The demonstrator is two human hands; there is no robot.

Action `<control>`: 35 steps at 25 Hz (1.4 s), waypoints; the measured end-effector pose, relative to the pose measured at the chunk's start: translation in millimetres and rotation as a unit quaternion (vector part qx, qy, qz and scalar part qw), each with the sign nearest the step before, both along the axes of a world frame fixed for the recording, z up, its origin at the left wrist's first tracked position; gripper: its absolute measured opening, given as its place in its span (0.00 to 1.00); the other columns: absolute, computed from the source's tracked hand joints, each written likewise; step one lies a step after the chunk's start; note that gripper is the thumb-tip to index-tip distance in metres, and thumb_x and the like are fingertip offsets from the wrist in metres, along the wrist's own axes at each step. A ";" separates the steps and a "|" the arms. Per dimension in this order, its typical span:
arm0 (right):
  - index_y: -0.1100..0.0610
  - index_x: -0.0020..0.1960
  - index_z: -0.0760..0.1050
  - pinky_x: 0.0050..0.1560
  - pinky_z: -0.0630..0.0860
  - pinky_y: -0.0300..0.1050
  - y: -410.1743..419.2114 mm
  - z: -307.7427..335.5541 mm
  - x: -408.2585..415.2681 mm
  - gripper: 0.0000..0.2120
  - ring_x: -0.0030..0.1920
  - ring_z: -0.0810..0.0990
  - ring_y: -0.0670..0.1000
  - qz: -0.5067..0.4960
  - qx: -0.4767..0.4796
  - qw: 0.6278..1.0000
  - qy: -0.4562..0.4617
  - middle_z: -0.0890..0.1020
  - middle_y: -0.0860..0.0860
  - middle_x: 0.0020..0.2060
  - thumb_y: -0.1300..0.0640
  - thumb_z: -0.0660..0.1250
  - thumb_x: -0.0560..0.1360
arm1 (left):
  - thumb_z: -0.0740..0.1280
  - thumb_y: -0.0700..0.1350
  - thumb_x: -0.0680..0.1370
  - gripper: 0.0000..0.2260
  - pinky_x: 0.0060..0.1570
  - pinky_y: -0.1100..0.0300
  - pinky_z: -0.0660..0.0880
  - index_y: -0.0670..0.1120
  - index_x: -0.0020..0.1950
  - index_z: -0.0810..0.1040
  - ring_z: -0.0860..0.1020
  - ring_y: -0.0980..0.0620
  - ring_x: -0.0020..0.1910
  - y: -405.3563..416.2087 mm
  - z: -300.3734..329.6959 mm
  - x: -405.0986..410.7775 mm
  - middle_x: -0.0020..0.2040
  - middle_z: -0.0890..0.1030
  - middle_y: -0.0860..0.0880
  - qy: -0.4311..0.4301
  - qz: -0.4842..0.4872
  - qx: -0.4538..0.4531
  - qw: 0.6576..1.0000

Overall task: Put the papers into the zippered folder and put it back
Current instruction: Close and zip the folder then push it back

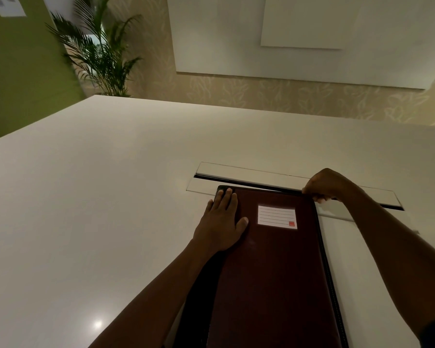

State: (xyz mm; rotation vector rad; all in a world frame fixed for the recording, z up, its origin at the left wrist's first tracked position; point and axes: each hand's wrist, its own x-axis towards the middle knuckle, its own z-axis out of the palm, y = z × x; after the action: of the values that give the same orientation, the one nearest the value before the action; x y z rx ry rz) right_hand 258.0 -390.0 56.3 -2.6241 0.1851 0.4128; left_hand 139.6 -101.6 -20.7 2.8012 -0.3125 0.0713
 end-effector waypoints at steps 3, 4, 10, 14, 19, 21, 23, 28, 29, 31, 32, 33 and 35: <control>0.63 0.34 0.77 0.36 0.69 0.43 13.1 5.1 0.3 0.08 0.29 0.73 0.55 -0.027 -0.065 0.997 0.022 0.78 0.58 0.30 0.61 0.68 0.72 | 0.51 0.62 0.80 0.34 0.76 0.50 0.41 0.46 0.80 0.45 0.39 0.48 0.79 0.5 -1.2 -0.4 0.81 0.44 0.47 -0.002 0.002 -0.002 1.000; 0.62 0.33 0.77 0.35 0.69 0.43 16.1 4.2 0.8 0.07 0.30 0.74 0.55 -0.035 -0.079 0.996 0.015 0.78 0.58 0.30 0.62 0.67 0.70 | 0.51 0.62 0.80 0.34 0.76 0.50 0.42 0.46 0.80 0.45 0.39 0.48 0.79 0.6 -1.5 -0.2 0.81 0.44 0.47 -0.003 0.003 -0.002 1.000; 0.60 0.36 0.73 0.28 0.65 0.38 40.3 -13.5 8.2 0.05 0.31 0.74 0.51 -0.061 -0.092 0.989 -0.099 0.78 0.54 0.33 0.62 0.70 0.66 | 0.51 0.62 0.80 0.34 0.75 0.50 0.41 0.45 0.80 0.45 0.39 0.48 0.79 -0.3 -0.9 1.3 0.81 0.43 0.46 0.001 -0.001 -0.001 1.000; 0.57 0.34 0.70 0.27 0.62 0.38 53.8 -19.9 14.6 0.07 0.30 0.70 0.51 -0.054 -0.102 0.984 -0.134 0.74 0.52 0.32 0.62 0.69 0.66 | 0.51 0.61 0.81 0.34 0.75 0.50 0.41 0.44 0.80 0.44 0.39 0.47 0.79 -0.2 -0.1 0.4 0.81 0.43 0.45 0.003 -0.002 -0.002 1.000; 0.58 0.34 0.69 0.27 0.62 0.38 58.1 -23.4 15.9 0.09 0.31 0.71 0.52 -0.071 -0.103 0.981 -0.149 0.76 0.54 0.34 0.64 0.69 0.67 | 0.52 0.61 0.81 0.34 0.76 0.49 0.41 0.44 0.80 0.44 0.38 0.47 0.79 -0.2 1.0 0.5 0.81 0.43 0.45 0.008 -0.007 -0.006 1.000; 0.59 0.34 0.70 0.27 0.62 0.38 55.4 -22.2 14.0 0.09 0.30 0.71 0.51 -0.087 -0.091 0.980 -0.155 0.75 0.54 0.32 0.65 0.70 0.67 | 0.52 0.61 0.81 0.34 0.76 0.49 0.40 0.44 0.80 0.44 0.38 0.47 0.79 -0.5 1.5 0.3 0.81 0.42 0.45 0.009 -0.008 -0.008 1.000; 0.60 0.37 0.72 0.29 0.64 0.39 56.0 -20.1 10.1 0.06 0.32 0.73 0.53 -0.072 -0.090 0.978 -0.171 0.75 0.54 0.32 0.66 0.69 0.67 | 0.52 0.61 0.81 0.34 0.76 0.49 0.40 0.44 0.80 0.44 0.38 0.46 0.79 0.3 2.1 0.7 0.81 0.42 0.45 0.011 -0.008 -0.010 1.000; 0.62 0.41 0.72 0.34 0.68 0.42 49.9 -22.0 -2.1 0.04 0.39 0.76 0.58 -0.064 -0.092 0.975 -0.191 0.79 0.59 0.38 0.68 0.66 0.69 | 0.52 0.61 0.81 0.34 0.76 0.49 0.41 0.44 0.80 0.45 0.38 0.46 0.79 0.7 2.4 0.1 0.81 0.43 0.44 0.014 -0.012 -0.008 1.000; 0.63 0.43 0.73 0.36 0.69 0.44 52.5 -21.4 -3.1 0.04 0.39 0.76 0.58 -0.070 -0.089 0.974 -0.198 0.79 0.60 0.40 0.68 0.66 0.69 | 0.52 0.61 0.81 0.34 0.76 0.49 0.40 0.44 0.80 0.45 0.38 0.46 0.79 1.1 2.3 0.5 0.81 0.43 0.44 0.012 -0.012 -0.009 1.000; 0.63 0.48 0.73 0.39 0.70 0.46 60.7 -18.8 -4.3 0.08 0.43 0.78 0.60 -0.072 -0.083 0.971 -0.212 0.79 0.60 0.42 0.69 0.65 0.69 | 0.52 0.61 0.81 0.34 0.76 0.49 0.40 0.44 0.80 0.45 0.38 0.46 0.79 1.2 1.5 1.9 0.81 0.43 0.44 0.011 -0.011 -0.010 1.000; 0.64 0.49 0.73 0.40 0.70 0.46 64.0 -17.6 -5.5 0.09 0.46 0.78 0.62 -0.072 -0.078 0.970 -0.216 0.79 0.60 0.43 0.69 0.65 0.70 | 0.52 0.61 0.81 0.34 0.76 0.49 0.40 0.44 0.80 0.44 0.38 0.46 0.79 1.4 1.3 2.0 0.81 0.42 0.45 0.013 -0.010 -0.009 1.000; 0.64 0.50 0.73 0.40 0.70 0.46 65.1 -16.7 -7.2 0.10 0.47 0.78 0.62 -0.072 -0.072 0.970 -0.219 0.79 0.60 0.44 0.69 0.65 0.70 | 0.52 0.61 0.81 0.34 0.76 0.49 0.40 0.44 0.80 0.44 0.38 0.47 0.79 1.9 1.1 1.9 0.81 0.42 0.45 0.017 -0.009 -0.007 1.000; 0.64 0.50 0.72 0.40 0.69 0.46 59.4 -16.6 -11.0 0.09 0.46 0.78 0.62 -0.068 -0.061 0.970 -0.224 0.79 0.60 0.44 0.70 0.64 0.70 | 0.51 0.61 0.81 0.34 0.76 0.49 0.40 0.45 0.80 0.44 0.37 0.47 0.79 2.0 1.1 2.3 0.81 0.42 0.45 0.023 -0.010 -0.004 1.000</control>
State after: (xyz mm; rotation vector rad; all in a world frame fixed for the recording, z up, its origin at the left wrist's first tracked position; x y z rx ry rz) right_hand 247.0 -330.6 39.7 -2.7226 0.2413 -0.2478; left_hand 141.8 -99.7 -19.6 2.7876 -0.3271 0.0036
